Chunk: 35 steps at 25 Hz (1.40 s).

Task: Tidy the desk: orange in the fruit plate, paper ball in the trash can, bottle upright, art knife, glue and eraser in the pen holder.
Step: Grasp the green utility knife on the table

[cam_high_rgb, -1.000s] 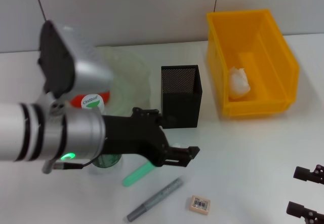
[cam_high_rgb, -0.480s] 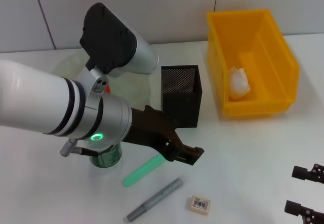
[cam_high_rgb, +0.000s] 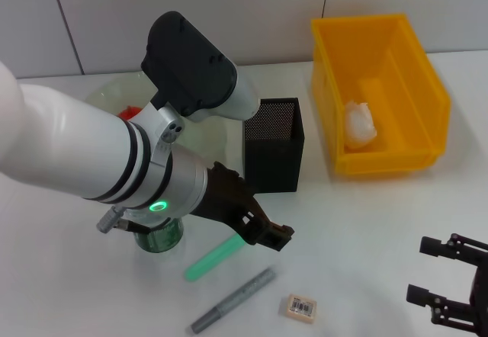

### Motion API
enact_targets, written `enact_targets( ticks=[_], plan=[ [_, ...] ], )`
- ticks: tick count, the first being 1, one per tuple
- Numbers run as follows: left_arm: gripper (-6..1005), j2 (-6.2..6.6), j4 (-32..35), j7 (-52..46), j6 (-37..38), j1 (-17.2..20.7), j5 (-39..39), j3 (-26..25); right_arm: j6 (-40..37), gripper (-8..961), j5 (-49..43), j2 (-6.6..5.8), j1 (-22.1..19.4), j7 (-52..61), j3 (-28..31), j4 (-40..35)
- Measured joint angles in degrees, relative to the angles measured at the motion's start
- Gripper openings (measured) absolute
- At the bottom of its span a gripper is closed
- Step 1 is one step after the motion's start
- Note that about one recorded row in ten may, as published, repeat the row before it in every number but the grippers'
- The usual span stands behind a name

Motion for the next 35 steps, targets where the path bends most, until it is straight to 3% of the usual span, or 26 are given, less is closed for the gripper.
enact_targets(
  ticks=[22, 35],
  plan=[
    [752, 0.0, -3.11, -1.6, 0.98, -2.63, 0.81, 0.14, 2.77, 708, -0.07, 0.07, 0.9, -1.04, 0.17, -1.36],
    [737, 0.0, -9.21, -1.49, -0.94, -5.06, 2.91, 0.25, 5.38, 703, -0.57, 0.07, 3.34, -1.04, 0.04, -4.33]
  ],
)
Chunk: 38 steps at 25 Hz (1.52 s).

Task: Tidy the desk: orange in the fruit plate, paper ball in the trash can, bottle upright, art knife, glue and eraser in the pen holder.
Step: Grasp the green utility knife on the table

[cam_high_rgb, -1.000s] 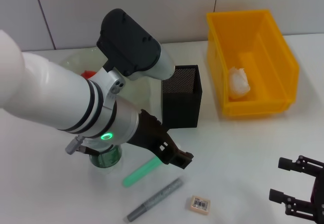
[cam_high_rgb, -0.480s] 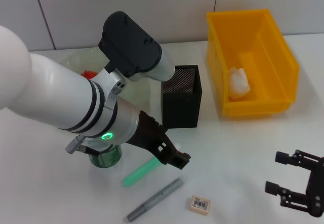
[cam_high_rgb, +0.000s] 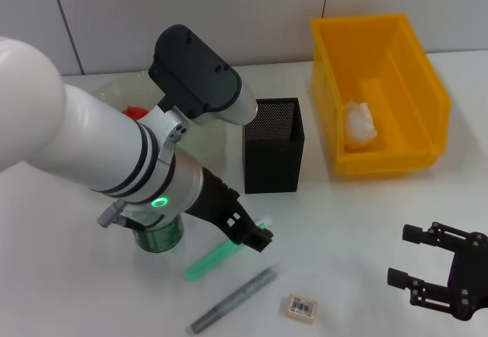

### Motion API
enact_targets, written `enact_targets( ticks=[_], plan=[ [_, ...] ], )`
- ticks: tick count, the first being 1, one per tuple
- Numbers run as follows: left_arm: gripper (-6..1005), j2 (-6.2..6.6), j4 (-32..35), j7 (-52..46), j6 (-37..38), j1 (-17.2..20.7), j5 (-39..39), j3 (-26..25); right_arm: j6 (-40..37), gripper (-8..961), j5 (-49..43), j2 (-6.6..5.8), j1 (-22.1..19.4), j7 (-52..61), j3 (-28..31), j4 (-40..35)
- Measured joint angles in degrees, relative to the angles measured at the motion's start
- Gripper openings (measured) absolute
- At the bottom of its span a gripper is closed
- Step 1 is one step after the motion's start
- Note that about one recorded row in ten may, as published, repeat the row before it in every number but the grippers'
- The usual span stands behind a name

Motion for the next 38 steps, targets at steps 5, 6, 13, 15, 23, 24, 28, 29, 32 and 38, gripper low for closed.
enact_targets(
  ticks=[5, 6, 13, 15, 23, 24, 28, 29, 32, 38],
  plan=[
    [732, 0.0, -3.79, 0.41, -0.71, -2.12, 0.21, 0.53, 0.06, 700, -0.08, -0.04, -0.05, 0.0, -0.01, 0.0],
    [731, 0.0, -4.44, 0.54, -0.79, -2.55, 0.21, 0.7, 0.08, 700, -0.09, -0.05, -0.04, 0.0, -0.01, 0.0],
    [723, 0.0, -8.61, 0.98, -1.12, -5.75, 0.2, 1.08, 0.09, 697, -0.09, -0.06, -0.12, 0.0, -0.01, -0.11],
    [721, 0.0, -9.61, 1.24, -1.16, -6.4, 0.16, 1.27, 0.09, 696, -0.09, -0.06, -0.14, 0.0, -0.01, -0.17],
    [712, 0.0, -12.59, 1.38, -1.3, -8.03, 0.05, 1.68, -0.15, 693, -0.09, -0.06, -0.22, 0.0, -0.01, -0.26],
    [711, 0.0, -12.59, 1.38, -1.3, -8.03, 0.05, 1.68, -0.18, 692, -0.09, -0.05, -0.22, 0.0, -0.01, -0.26],
    [706, 0.0, -13.29, 1.5, -1.37, -8.14, 0.17, 2.95, -0.28, 691, -0.09, -0.06, -0.19, 0.0, -0.01, -0.26],
    [705, 0.0, -13.38, 1.58, -1.43, -8.15, 0.18, 3.07, -0.31, 690, -0.09, -0.05, -0.15, 0.0, -0.01, -0.27],
    [702, 0.0, -14.43, 2.18, -1.63, -8.5, 0.14, 3.18, -0.35, 689, -0.09, -0.05, 0.01, 0.0, -0.02, -0.47],
    [695, 0.0, -15.52, 2.3, -1.84, -9.17, 0.16, 3.18, -0.2, 686, -0.09, -0.06, 0.07, 0.01, -0.01, -0.7]
  ],
)
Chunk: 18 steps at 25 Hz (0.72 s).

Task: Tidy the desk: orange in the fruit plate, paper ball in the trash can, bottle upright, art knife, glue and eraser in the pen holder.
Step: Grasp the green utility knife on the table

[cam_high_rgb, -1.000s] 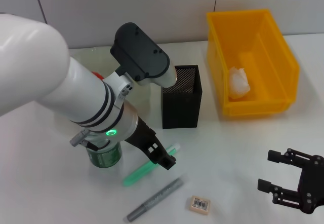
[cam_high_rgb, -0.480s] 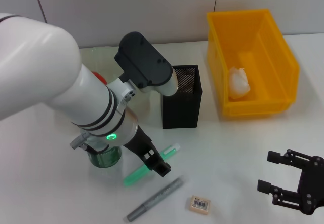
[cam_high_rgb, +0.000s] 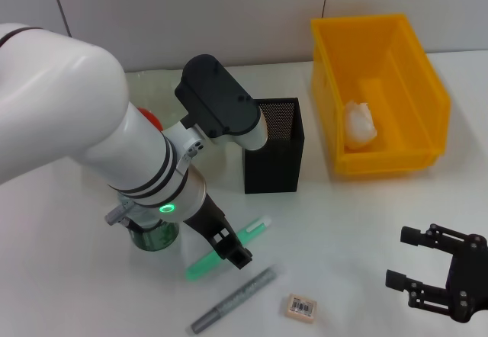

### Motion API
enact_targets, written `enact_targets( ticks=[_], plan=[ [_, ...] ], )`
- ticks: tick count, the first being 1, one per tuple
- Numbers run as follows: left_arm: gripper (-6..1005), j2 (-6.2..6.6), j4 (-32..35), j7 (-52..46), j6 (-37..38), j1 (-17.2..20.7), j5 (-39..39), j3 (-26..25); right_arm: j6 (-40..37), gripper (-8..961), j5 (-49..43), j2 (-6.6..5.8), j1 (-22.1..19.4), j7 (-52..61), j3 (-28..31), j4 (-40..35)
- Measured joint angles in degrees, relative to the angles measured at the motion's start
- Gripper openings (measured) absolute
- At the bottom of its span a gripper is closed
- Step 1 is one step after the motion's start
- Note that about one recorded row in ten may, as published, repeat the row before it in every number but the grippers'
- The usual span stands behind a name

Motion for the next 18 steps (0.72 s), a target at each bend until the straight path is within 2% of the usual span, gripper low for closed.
enact_targets(
  ticks=[8, 18],
  plan=[
    [686, 0.0, -1.28, 0.53, -0.07, -0.4, -0.36, 0.2, 0.07, 683, 0.0, 0.0, 0.05, 0.1, 0.0, -0.01],
    [607, 0.0, -3.13, 0.58, -0.09, -0.83, -0.4, 0.76, 0.17, 679, 0.0, 0.0, 0.09, 0.3, -0.05, 0.0]
  ],
)
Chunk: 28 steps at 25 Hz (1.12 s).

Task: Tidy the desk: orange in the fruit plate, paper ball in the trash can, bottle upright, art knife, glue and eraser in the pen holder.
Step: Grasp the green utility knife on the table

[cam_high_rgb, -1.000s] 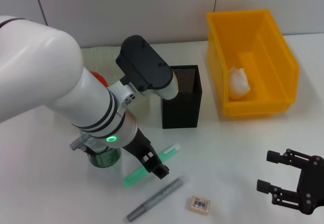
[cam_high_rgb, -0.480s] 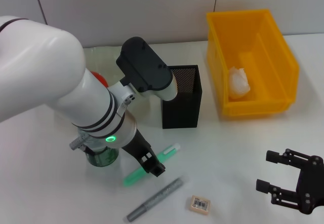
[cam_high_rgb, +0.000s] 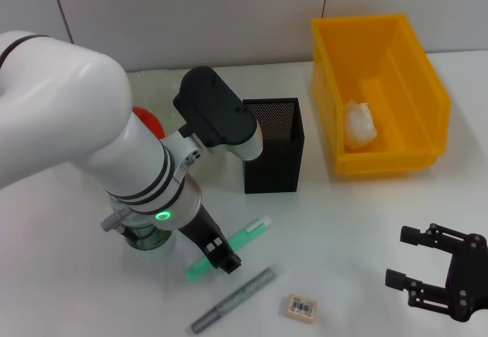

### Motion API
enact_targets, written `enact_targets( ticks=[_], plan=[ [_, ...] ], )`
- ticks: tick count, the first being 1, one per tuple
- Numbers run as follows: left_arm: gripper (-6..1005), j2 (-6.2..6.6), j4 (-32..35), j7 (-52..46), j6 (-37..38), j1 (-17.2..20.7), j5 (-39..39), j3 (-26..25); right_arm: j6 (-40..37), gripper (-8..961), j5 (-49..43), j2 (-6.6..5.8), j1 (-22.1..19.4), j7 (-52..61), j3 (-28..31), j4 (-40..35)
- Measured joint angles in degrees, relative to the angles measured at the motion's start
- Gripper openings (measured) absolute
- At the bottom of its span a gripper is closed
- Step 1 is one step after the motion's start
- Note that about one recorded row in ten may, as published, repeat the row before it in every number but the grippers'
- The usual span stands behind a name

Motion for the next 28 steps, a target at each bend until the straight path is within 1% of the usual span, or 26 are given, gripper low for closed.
enact_targets(
  ticks=[13, 20, 28],
  plan=[
    [531, 0.0, -0.76, 0.01, 0.34, -0.83, 0.2, 0.45, 0.13, 673, -0.02, 0.0, 0.0, 0.01, -0.11, -0.09],
    [436, 0.0, -0.81, 0.01, 0.82, -0.96, 0.22, 0.5, 0.13, 670, -0.08, 0.0, 0.0, 0.08, -0.69, -0.17],
    [437, 0.0, -1.12, 0.01, 1.06, -1.18, 0.32, 0.7, 0.13, 667, -0.09, 0.0, 0.0, 0.12, -0.66, -0.18]
  ],
)
